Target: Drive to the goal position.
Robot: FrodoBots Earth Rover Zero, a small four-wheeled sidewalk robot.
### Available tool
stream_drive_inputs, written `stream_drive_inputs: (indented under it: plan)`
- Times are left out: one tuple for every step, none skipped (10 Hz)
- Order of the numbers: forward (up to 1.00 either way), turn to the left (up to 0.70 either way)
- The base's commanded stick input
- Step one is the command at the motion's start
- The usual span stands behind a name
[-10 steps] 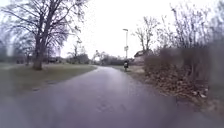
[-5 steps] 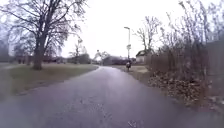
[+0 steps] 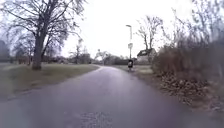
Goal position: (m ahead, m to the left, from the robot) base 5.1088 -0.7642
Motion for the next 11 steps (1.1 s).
stream_drive_inputs:
  plan:
    - [1.00,0.00]
    - [1.00,0.00]
    - [1.00,0.00]
    - [1.00,0.00]
    - [1.00,0.00]
    - [1.00,0.00]
    - [1.00,0.00]
    - [1.00,0.00]
    - [1.00,0.00]
    - [1.00,0.00]
    - [1.00,0.00]
